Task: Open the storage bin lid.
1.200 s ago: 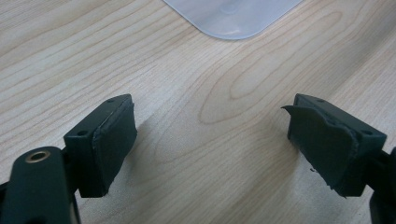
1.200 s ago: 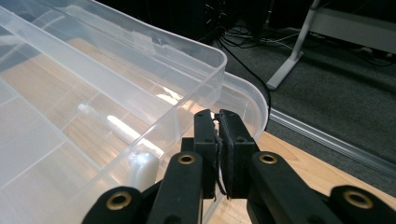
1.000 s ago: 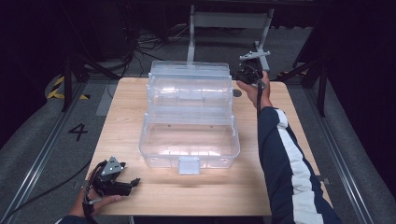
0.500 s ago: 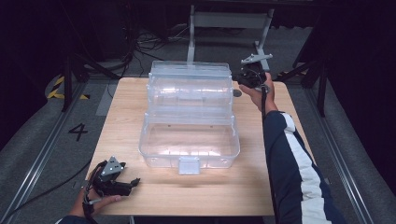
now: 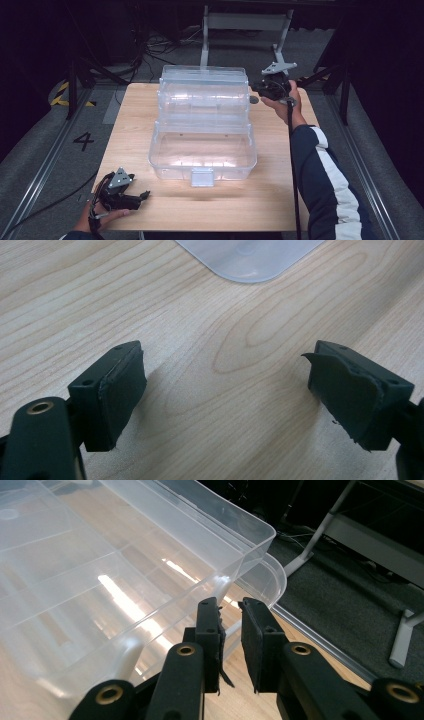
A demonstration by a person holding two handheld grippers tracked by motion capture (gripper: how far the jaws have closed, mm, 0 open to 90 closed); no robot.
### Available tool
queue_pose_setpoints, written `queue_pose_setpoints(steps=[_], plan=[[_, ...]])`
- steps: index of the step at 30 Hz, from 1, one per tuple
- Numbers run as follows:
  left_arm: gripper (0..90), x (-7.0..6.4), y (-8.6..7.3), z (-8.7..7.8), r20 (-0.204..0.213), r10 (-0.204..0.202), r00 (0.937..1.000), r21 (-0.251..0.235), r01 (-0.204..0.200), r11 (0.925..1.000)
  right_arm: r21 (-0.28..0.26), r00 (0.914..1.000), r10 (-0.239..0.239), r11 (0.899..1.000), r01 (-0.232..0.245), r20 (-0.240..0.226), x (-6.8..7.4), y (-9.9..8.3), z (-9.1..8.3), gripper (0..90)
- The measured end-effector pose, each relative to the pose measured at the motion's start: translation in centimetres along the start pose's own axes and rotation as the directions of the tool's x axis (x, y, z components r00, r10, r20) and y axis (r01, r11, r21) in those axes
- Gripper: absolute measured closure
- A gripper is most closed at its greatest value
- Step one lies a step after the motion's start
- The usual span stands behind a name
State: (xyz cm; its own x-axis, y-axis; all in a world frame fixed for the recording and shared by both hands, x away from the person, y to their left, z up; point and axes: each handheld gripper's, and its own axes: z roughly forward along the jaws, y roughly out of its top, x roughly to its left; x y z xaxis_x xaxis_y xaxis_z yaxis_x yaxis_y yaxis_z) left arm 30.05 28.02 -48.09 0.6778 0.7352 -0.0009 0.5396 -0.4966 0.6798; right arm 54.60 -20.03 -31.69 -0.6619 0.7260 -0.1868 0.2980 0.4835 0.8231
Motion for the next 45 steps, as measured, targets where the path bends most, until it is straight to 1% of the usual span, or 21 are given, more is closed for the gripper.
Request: queue_pose_setpoints(steps=[5,8,11,16,17,22,23,27,30,32,35,37,39,43,44,45], plan=[[15.8,0.0,0.0,0.0,-0.002,-0.002,1.0,0.0,0.002,1.0,-0.007,0.9996,-0.027,1.0,0.027,-0.001,0.3,-0.3,-1.2,76.6],[15.7,0.0,0.0,0.0,-0.004,-0.001,1.0,-0.001,0.001,1.0,-0.013,0.9997,-0.022,1.0,0.022,-0.014,0.5,-0.6,-1.9,75.0],[15.7,0.0,0.0,0.0,-0.003,-0.003,1.0,0.0,0.003,1.0,-0.017,0.9991,-0.041,0.999,0.041,-0.008,0.7,-0.8,-2.6,74.8],[15.7,0.0,0.0,0.0,-0.003,-0.001,1.0,-0.001,0.001,1.0,-0.022,0.9982,-0.059,0.998,0.059,-0.013,1.2,-1.2,-3.8,72.2],[15.6,0.0,0.0,0.0,-0.004,0.0,1.0,-0.001,0.0,1.0,-0.019,0.9982,-0.057,0.998,0.057,-0.015,1.2,-1.3,-3.9,71.6],[15.6,0.0,0.0,0.0,-0.004,-0.001,1.0,-0.001,0.001,1.0,-0.024,0.9965,-0.083,0.996,0.083,-0.008,1.8,-1.9,-5.2,68.9],[15.6,0.0,0.0,0.0,-0.004,-0.001,1.0,-0.001,0.001,1.0,-0.024,0.9965,-0.083,0.996,0.083,-0.008,1.8,-1.9,-5.2,68.9],[15.6,0.0,0.0,0.0,-0.004,-0.001,1.0,-0.001,0.001,1.0,-0.031,0.9966,-0.081,0.996,0.08,-0.017,2.3,-2.8,-6.0,67.7],[15.6,0.0,0.0,0.0,-0.004,-0.001,1.0,-0.001,0.001,1.0,-0.027,0.9965,-0.081,0.996,0.081,-0.021,2.5,-3.7,-6.4,66.8],[15.6,0.0,0.0,0.0,-0.004,-0.002,1.0,0.0,0.002,1.0,-0.029,0.9967,-0.077,0.997,0.076,-0.024,2.6,-3.9,-6.4,66.5],[15.6,0.0,0.0,0.0,-0.003,-0.003,1.0,-0.001,0.003,1.0,-0.023,0.9968,-0.078,0.997,0.078,-0.013,2.7,-4.9,-6.7,64.0],[15.6,0.0,0.0,0.0,-0.005,-0.001,1.0,-0.001,0.001,1.0,-0.023,0.9972,-0.072,0.997,0.072,-0.017,2.8,-5.3,-6.9,63.0],[15.6,-0.1,0.0,0.0,-0.001,-0.004,1.0,0.0,0.004,1.0,-0.018,0.9972,-0.075,0.997,0.074,-0.008,2.9,-5.7,-7.1,61.9],[15.6,0.0,0.0,0.0,-0.005,-0.002,1.0,-0.001,0.002,1.0,-0.014,0.9966,-0.082,0.997,0.082,-0.004,3.2,-6.5,-7.5,60.0],[15.6,-0.1,0.0,0.0,-0.003,-0.003,1.0,0.0,0.003,1.0,-0.01,0.9957,-0.093,0.996,0.093,0.005,3.3,-6.7,-7.6,59.5],[15.6,0.0,0.0,0.0,-0.004,-0.001,1.0,-0.001,0.001,1.0,-0.006,0.9955,-0.095,0.995,0.095,0.008,3.4,-6.9,-7.7,59.1]])
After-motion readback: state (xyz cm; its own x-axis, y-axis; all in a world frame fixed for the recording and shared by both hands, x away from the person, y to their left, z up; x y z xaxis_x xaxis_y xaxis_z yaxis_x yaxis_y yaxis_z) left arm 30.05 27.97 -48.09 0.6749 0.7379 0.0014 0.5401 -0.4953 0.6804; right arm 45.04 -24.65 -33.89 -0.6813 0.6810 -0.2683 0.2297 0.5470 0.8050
